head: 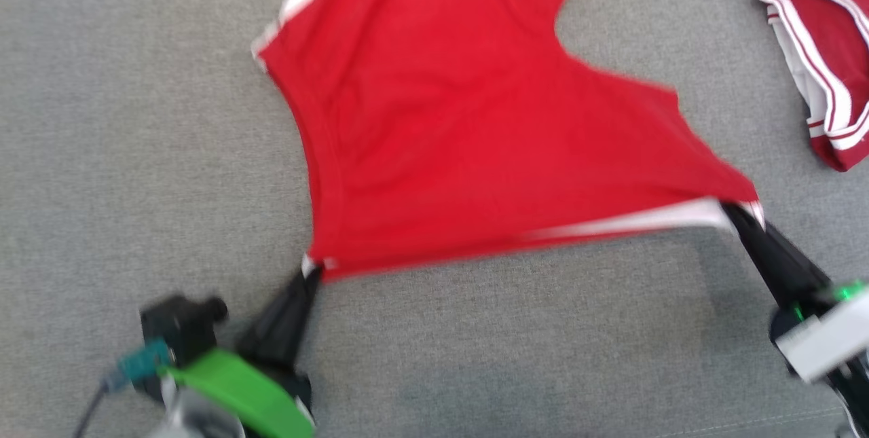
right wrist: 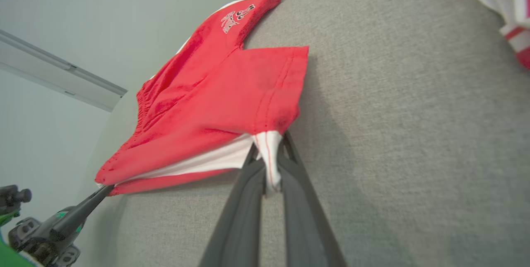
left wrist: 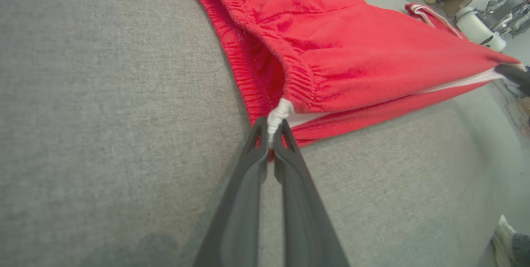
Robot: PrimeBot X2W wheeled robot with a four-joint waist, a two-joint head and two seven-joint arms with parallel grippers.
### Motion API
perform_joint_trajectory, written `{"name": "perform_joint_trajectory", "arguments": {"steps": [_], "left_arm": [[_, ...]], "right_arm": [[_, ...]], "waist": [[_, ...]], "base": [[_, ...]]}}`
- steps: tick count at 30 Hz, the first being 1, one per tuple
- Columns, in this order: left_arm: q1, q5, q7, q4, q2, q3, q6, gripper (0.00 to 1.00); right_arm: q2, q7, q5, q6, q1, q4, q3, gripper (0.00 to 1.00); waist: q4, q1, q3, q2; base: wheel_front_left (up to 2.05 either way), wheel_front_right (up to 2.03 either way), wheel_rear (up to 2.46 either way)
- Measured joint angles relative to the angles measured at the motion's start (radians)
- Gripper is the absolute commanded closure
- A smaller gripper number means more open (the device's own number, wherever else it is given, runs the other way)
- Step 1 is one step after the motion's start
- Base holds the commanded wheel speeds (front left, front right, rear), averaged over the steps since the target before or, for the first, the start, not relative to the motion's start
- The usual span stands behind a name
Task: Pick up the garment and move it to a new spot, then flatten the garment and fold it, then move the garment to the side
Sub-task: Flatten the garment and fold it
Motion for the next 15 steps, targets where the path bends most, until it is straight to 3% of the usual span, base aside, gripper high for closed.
{"name": "perform_joint_trajectory", "arguments": {"steps": [5, 8, 11, 15], "left_arm": [[0.225, -0.060, -0.013, -0.218, -0.006, -0.008, 0.125, 1.00], [0.271, -0.083, 0.015, -0.305, -0.002, -0.010, 0.173, 1.00], [0.253, -0.082, 0.076, -0.349, 0.029, -0.012, 0.190, 1.00], [0.131, -0.094, 0.171, -0.402, 0.060, 0.033, 0.212, 1.00]], "right_arm": [[0.001, 0.008, 0.039, 0.000, 0.315, -0.217, -0.143, 1.00], [0.016, 0.022, 0.063, 0.000, 0.396, -0.321, -0.208, 1.00], [0.003, 0.066, 0.073, 0.000, 0.352, -0.333, -0.226, 1.00], [-0.024, 0.172, 0.099, -0.001, 0.121, -0.260, -0.183, 1.00]], "waist": [[0.021, -0.0001, -0.058, 0.0000], [0.043, 0.0000, -0.067, 0.0000], [0.057, 0.0000, -0.051, 0.0000], [0.071, 0.0000, -0.006, 0.0000]], "base": [[0.00, 0.00, 0.00], [0.00, 0.00, 0.00], [0.00, 0.00, 0.00], [0.00, 0.00, 0.00]]}}
